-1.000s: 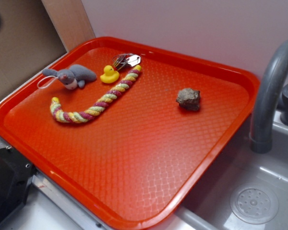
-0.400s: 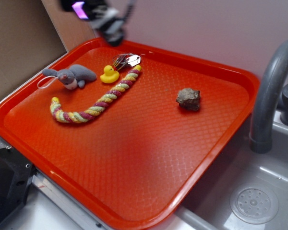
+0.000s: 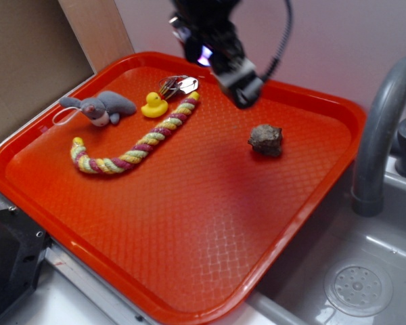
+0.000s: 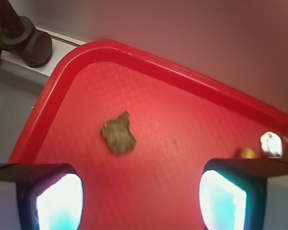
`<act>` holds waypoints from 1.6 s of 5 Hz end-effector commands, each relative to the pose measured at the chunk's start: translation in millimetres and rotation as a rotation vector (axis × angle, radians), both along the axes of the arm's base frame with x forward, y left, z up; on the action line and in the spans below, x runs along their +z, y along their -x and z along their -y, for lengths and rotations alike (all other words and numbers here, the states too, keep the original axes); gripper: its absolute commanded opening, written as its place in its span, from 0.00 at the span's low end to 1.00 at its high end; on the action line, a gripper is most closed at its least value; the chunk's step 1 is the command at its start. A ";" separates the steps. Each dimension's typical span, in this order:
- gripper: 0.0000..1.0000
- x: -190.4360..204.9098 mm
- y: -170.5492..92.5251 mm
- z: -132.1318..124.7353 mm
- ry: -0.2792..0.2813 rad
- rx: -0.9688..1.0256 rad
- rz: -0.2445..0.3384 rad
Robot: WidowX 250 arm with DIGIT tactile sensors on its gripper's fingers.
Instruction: Grab the rock.
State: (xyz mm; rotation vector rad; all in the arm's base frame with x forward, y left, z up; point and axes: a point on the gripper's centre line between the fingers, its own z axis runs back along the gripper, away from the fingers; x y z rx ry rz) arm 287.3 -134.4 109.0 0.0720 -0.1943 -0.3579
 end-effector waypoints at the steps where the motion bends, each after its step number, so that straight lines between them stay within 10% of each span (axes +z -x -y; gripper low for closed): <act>1: 1.00 -34.4 -19.3 26.2 -0.021 -0.042 -0.014; 4: 0.96 -72.2 -20.3 23.6 -0.071 -0.081 -0.101; 5: 0.00 -72.1 -21.0 22.4 -0.078 -0.067 -0.103; 8: 0.00 -5.6 -0.4 -4.6 -0.167 0.162 -0.086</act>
